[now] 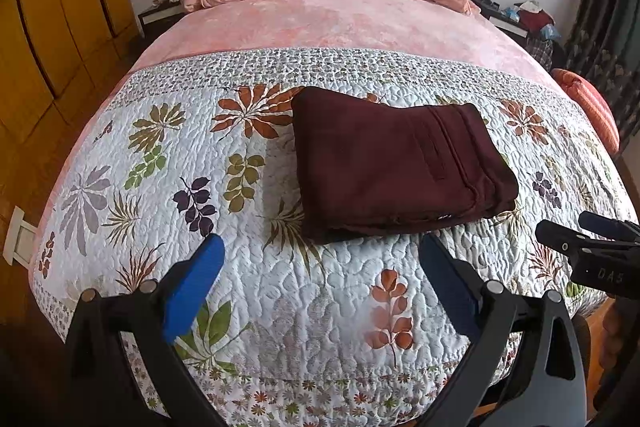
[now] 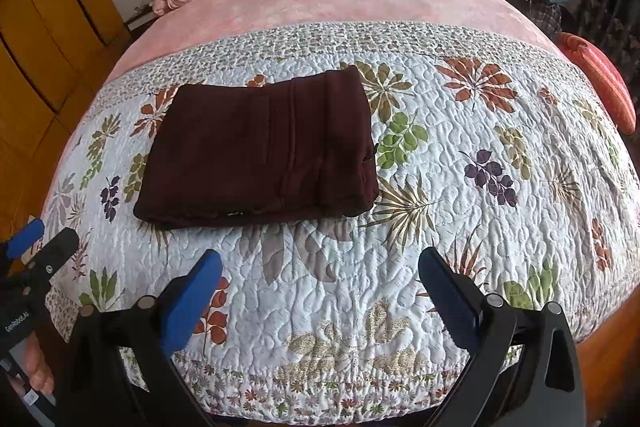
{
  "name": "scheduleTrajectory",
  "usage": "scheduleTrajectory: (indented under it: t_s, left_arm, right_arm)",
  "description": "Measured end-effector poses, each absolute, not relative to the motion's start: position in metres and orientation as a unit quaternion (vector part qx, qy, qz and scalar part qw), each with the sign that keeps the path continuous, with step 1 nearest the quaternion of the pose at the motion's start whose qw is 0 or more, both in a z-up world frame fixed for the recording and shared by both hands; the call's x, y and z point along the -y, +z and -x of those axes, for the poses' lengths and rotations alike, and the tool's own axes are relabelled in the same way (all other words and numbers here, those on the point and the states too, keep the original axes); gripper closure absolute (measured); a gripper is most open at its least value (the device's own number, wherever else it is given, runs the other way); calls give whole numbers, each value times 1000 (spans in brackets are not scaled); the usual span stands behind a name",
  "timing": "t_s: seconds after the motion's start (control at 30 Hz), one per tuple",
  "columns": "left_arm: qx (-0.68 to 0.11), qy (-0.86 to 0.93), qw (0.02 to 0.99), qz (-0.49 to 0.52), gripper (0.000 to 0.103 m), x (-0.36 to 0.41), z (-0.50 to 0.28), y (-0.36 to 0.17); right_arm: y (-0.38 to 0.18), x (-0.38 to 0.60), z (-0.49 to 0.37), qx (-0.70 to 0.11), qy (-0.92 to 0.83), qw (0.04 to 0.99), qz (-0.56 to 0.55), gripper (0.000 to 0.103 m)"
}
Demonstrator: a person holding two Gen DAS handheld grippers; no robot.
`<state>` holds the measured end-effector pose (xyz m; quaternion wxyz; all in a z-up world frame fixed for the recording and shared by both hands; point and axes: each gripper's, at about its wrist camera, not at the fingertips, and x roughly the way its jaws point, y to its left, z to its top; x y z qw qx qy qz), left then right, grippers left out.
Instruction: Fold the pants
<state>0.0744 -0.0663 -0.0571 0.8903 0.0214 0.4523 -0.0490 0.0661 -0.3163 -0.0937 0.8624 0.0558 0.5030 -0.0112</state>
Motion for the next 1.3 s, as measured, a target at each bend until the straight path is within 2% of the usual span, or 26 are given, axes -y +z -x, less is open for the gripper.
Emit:
scheduleTrajectory:
  t_s: [1.3]
  left_arm:
    - [-461,-40,886,-38,6,69,-88,-70]
  right_arm:
    - [-101,315,-75,-503,-15,863,-50,4]
